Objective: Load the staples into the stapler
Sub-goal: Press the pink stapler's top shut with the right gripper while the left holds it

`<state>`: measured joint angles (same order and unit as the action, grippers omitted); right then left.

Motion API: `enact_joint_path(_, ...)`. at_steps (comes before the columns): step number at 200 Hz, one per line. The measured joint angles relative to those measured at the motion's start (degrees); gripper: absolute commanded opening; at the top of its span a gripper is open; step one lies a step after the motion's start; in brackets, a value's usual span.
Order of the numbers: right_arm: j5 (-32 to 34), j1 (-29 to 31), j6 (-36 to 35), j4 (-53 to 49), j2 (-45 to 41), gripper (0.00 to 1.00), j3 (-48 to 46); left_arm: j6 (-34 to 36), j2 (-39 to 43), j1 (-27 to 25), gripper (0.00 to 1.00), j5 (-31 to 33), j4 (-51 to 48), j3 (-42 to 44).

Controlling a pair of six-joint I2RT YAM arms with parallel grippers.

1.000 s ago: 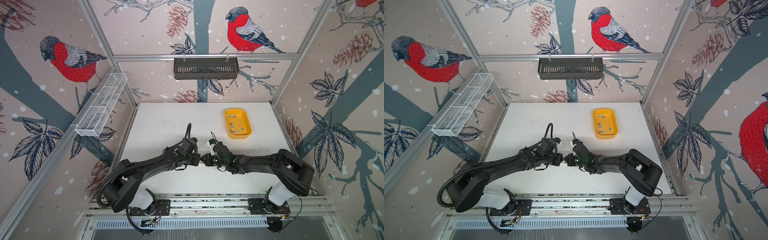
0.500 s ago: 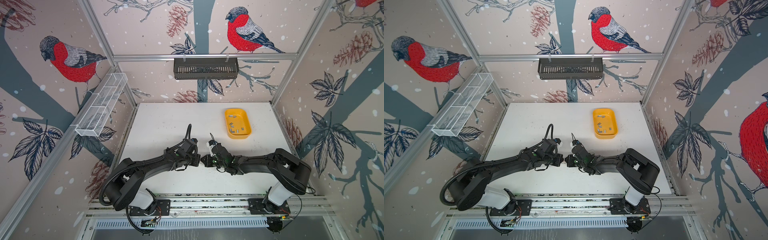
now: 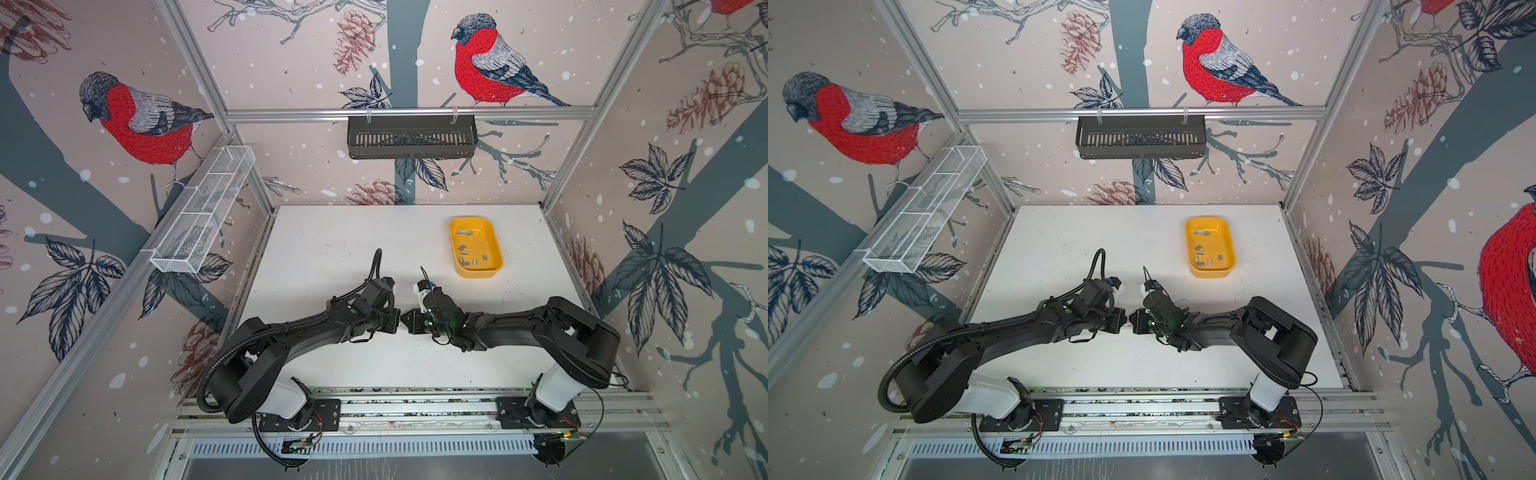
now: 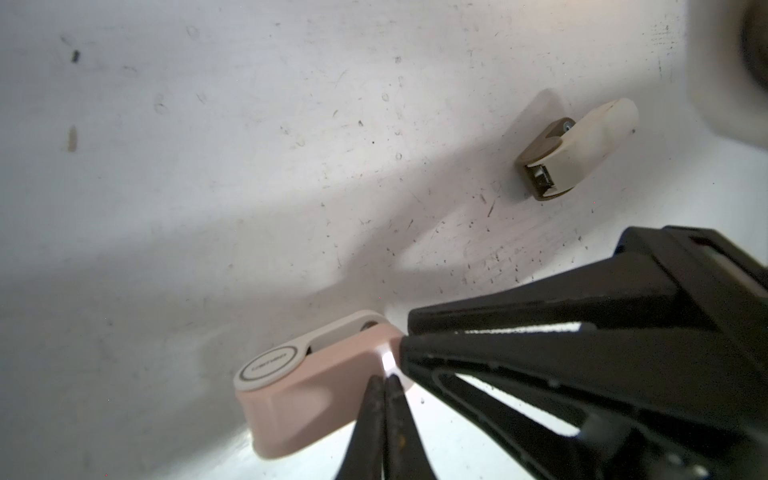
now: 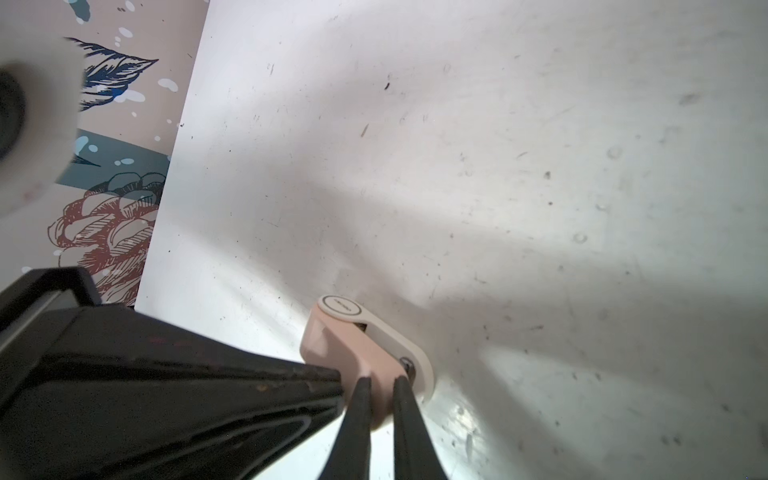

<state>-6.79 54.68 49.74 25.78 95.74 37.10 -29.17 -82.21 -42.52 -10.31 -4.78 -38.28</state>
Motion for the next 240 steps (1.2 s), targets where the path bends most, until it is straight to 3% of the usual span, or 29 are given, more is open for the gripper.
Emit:
enact_joint_path(51,1.1,0.3,0.0,0.3,0.2,0.13,0.1,-0.4,-0.1,0.0,0.08,-0.1,1.4,0.3)
enact_joint_path(138,0.8,0.5,-0.7,-6.8,-2.6,0.15,2.6,0.2,3.0,0.1,0.08,2.0,-5.1,-2.2)
enact_joint_path(240,0.7,1.1,-0.5,-5.9,-1.8,0.14,1.2,-0.4,0.4,0.0,0.08,0.0,-1.5,-0.3)
